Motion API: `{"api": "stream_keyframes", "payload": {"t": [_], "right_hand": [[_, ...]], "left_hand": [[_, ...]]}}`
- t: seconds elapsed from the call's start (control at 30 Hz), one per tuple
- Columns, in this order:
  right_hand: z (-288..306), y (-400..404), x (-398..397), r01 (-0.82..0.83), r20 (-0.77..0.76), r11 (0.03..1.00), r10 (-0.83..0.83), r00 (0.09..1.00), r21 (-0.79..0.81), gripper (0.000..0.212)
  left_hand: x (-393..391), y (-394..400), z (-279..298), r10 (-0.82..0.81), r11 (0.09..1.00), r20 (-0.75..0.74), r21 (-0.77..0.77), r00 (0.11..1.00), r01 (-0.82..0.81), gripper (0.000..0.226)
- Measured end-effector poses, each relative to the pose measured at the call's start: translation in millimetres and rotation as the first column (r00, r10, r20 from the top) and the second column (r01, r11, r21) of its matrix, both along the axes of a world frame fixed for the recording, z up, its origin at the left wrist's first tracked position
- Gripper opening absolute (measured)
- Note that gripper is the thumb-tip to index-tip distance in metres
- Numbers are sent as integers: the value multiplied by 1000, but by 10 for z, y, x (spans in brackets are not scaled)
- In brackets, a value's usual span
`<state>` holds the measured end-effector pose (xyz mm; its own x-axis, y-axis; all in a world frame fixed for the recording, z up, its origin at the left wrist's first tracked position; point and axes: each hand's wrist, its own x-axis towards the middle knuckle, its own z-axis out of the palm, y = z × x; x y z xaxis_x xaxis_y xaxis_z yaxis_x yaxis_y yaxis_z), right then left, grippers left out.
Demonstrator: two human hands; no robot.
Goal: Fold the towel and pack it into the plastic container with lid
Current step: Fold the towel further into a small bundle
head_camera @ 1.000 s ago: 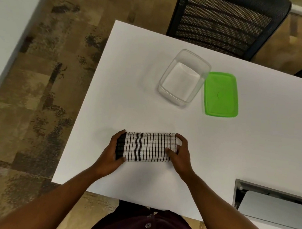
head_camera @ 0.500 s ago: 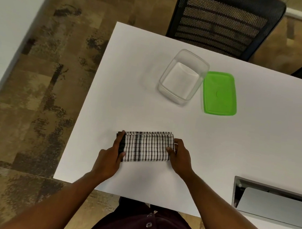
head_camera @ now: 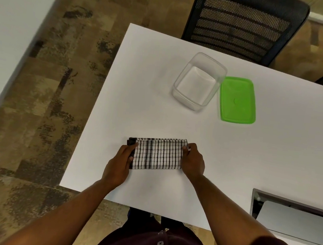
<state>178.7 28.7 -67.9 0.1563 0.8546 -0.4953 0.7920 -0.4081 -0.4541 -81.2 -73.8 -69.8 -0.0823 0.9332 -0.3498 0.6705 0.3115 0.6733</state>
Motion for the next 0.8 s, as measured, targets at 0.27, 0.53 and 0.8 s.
{"api": "stream_keyframes", "payload": {"t": [0.27,0.53,0.8], "right_hand": [[-29,52,-26,15,72,1000,-14,997,-12,28],[118,-146,20,-86,139,974,58,989,211,39],[41,-422,-255,-747,299,589,685,664,308,60]], "left_hand": [[70,32,-55,3,999,-91,-32,996,-6,59],[31,29,9,-38,999,-382,-34,923,27,73],[166,99,-46,-301,907,-480,124,824,403,74]]}}
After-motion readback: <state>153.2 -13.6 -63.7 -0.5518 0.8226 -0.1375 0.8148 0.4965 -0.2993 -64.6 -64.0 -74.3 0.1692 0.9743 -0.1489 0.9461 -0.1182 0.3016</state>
